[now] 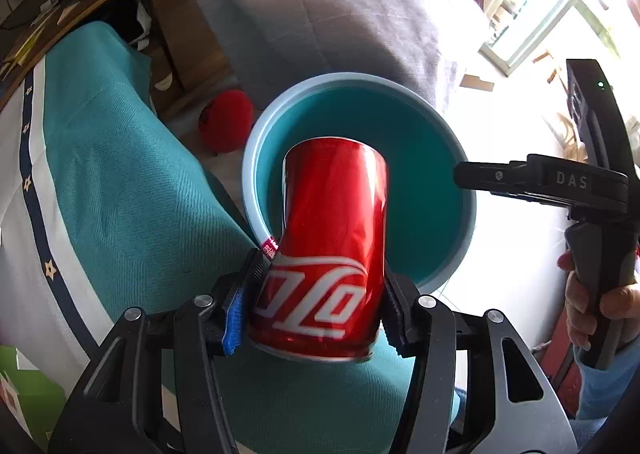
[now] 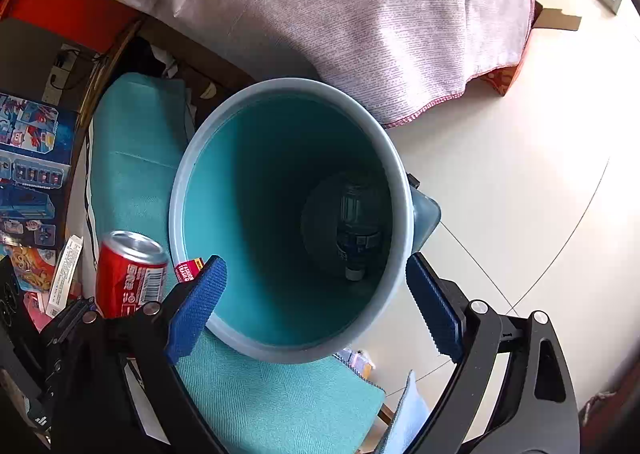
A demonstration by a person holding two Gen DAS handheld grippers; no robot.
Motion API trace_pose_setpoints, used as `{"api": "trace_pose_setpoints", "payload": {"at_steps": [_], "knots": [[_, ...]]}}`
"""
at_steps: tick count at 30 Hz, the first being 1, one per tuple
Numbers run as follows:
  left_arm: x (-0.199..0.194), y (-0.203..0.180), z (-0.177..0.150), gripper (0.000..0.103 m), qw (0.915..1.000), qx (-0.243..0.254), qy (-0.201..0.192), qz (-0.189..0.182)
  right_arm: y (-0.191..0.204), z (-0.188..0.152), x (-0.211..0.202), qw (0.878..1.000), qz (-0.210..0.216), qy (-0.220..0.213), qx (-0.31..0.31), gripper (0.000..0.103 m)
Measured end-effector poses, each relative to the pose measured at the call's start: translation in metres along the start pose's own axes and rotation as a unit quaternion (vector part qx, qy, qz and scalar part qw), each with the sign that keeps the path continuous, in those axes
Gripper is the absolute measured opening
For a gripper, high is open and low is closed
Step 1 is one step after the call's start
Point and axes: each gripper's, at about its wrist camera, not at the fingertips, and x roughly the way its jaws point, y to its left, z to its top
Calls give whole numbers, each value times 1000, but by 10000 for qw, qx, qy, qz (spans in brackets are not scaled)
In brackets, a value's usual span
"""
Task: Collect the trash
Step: 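Carry bottle and can over the teal bin and open both tools to drop them, then move both tools back over the table clutter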
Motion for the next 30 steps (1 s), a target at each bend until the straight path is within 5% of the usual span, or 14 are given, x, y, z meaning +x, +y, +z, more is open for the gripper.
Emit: {"api": "trace_pose_setpoints", "payload": {"at_steps": [9, 11, 30], "knots": [[-1, 6, 2, 70, 9998, -188, -10, 114, -4, 2, -9, 9998, -122, -64, 123, 87], [-6, 9, -2, 88, 9995, -252, -68, 153, -1, 1, -10, 9998, -136, -55, 128, 87], [-98, 82, -67, 98, 9908, -1081, -766, 284, 99, -40, -21, 9946, -138, -96, -1019, 91]]}}
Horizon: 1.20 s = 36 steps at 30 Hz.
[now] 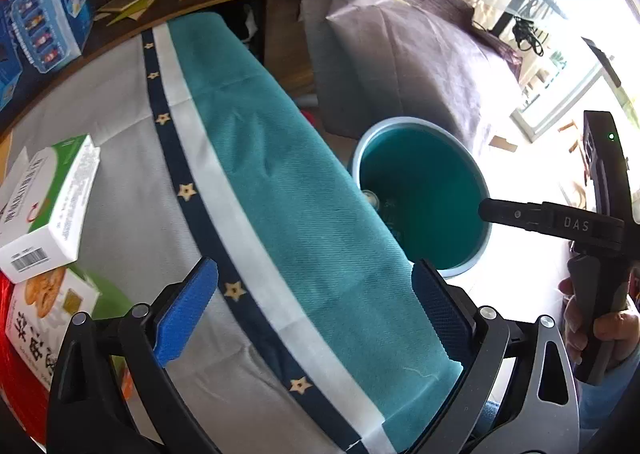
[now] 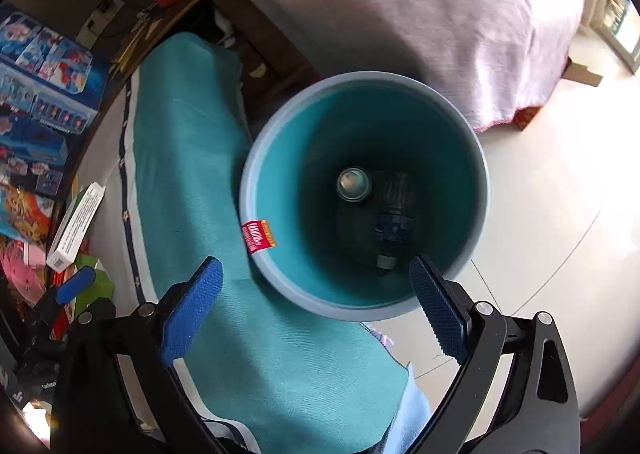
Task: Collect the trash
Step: 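Move both tools back over the table clutter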
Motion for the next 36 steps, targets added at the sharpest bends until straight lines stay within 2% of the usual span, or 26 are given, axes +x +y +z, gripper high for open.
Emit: {"api": "trace_pose_setpoints", "payload": {"at_steps": [3, 8, 15, 17, 21, 24, 26, 31, 36], "knots": [[-21, 24, -7, 98, 9998, -80, -139, 142, 29, -5, 1, 9995, -43, 35, -315, 91], [-51, 71, -24, 98, 9982, -376, -342, 303, 69, -11, 8, 9981, -102, 338, -505, 91], [-76, 134, -58, 99, 9943, -864, -366, 500, 117, -22, 16, 9954, -117, 513, -804, 91], [-83, 146, -67, 99, 9927, -1026, -392, 501, 131, -26, 17, 9940, -124, 544, -940, 91], [-114, 162, -85, 99, 9897, -1194, -688, 398, 154, -32, 22, 9909, -149, 621, -1188, 91], [-129, 170, -92, 99, 9876, -1115, -841, 716, 167, -36, 28, 9891, -170, 703, -1285, 91], [-130, 185, -98, 99, 9856, -1152, -798, 951, 175, -39, 30, 9878, -173, 736, -1363, 91], [-117, 220, -112, 99, 9824, -1492, -466, 1027, 192, -46, 37, 9849, -186, 833, -1504, 91], [-125, 240, -121, 99, 9784, -1635, -588, 1120, 204, -51, 39, 9827, -245, 888, -1604, 91]]}}
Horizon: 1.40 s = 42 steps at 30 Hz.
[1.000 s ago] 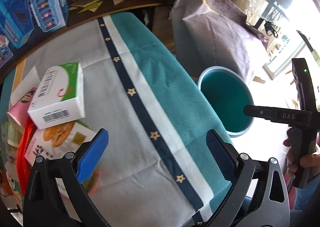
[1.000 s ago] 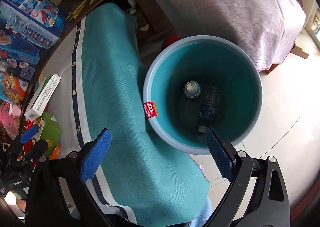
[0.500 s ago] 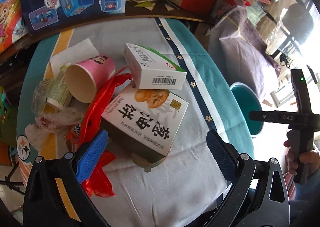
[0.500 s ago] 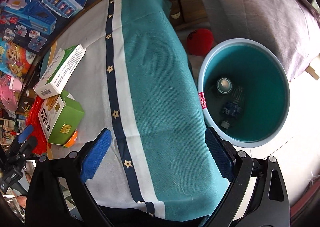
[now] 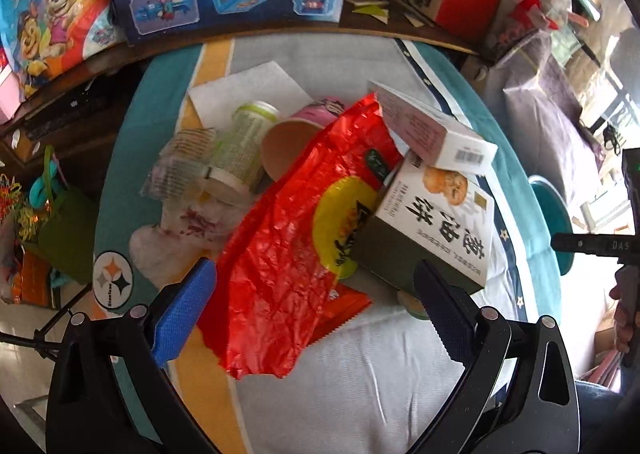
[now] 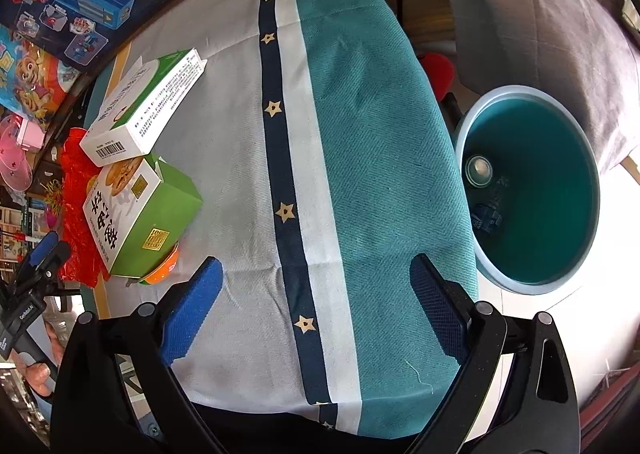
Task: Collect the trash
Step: 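Move both tools back over the table clutter, then grasp the red plastic bag with the left tool while the right tool grasps the green-and-white medicine box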
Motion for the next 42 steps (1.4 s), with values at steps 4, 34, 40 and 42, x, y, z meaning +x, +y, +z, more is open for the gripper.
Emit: {"api": "trace_pose_setpoints", "payload": {"at_steps": [4, 34, 40, 42], "knots": [[-4, 13, 3, 99, 9998, 118, -88, 148, 6, 0, 1, 10000, -70, 24, -29, 91], [40, 2, 1, 7, 9945, 412, 86, -964, 76, 40, -14, 9971, -517, -130, -537, 91], [-5, 19, 22, 7, 9939, 117, -630, -893, 116, 75, -23, 9943, -417, -371, -911, 91], [-9, 26, 29, 7, 9937, -14, -753, -829, 133, 87, -18, 9926, -379, -365, -1093, 91]]}}
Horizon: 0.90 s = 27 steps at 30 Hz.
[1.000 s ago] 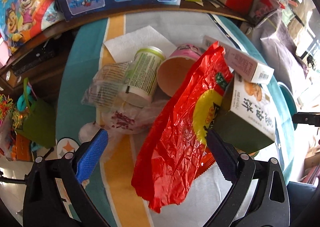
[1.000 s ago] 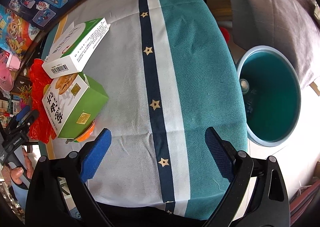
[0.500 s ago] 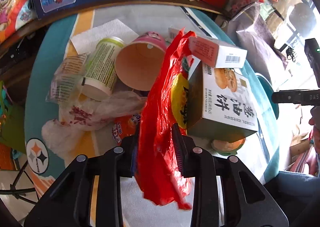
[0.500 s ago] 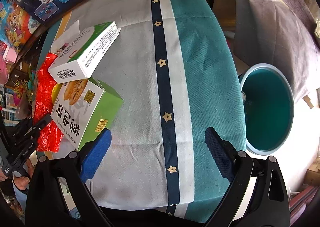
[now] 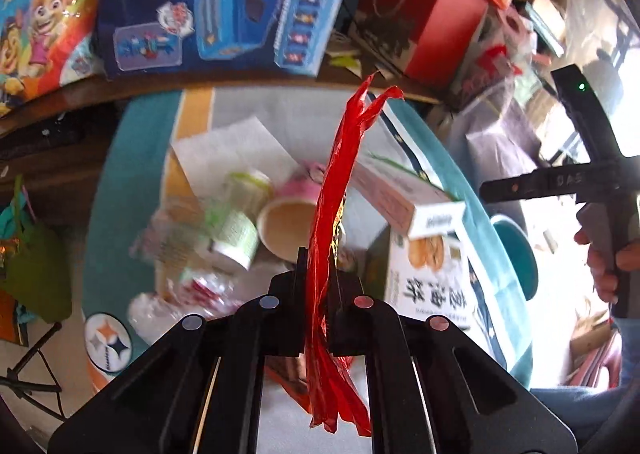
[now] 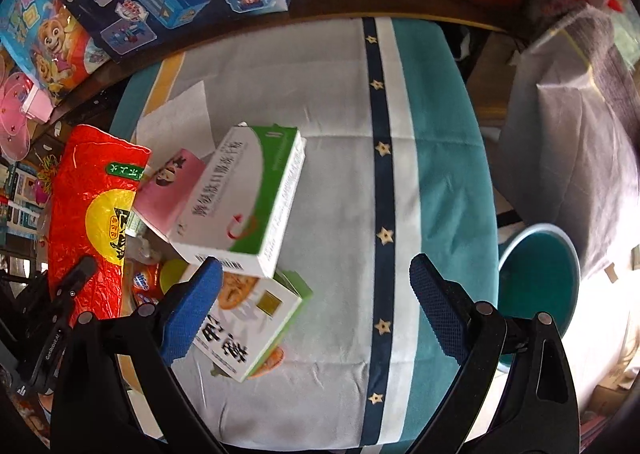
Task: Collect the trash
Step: 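Grasp the red plastic bag with the left tool while the right tool grasps the green-and-white medicine box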
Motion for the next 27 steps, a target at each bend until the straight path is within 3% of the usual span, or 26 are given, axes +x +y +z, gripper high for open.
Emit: {"api": "trace_pose_setpoints", "payload": {"at_steps": [5, 13, 14, 16, 27], "knots": [[10, 21, 10, 7, 9990, -442, 5, 25, 32, 36, 29, 9989, 113, 363, -284, 91], [21, 33, 17, 7, 9983, -560, 131, 42, 58, 66, 88, 9932, 139, 1054, -475, 91], [21, 32, 17, 7, 9984, -553, 132, 44, 58, 66, 91, 9932, 173, 1058, -458, 90], [22, 31, 18, 7, 9984, -538, 141, 52, 58, 64, 94, 9935, 258, 998, -489, 78], [3, 2, 21, 7, 9993, -382, -30, -27, 26, 42, 37, 9974, 623, 219, -300, 75]]}}
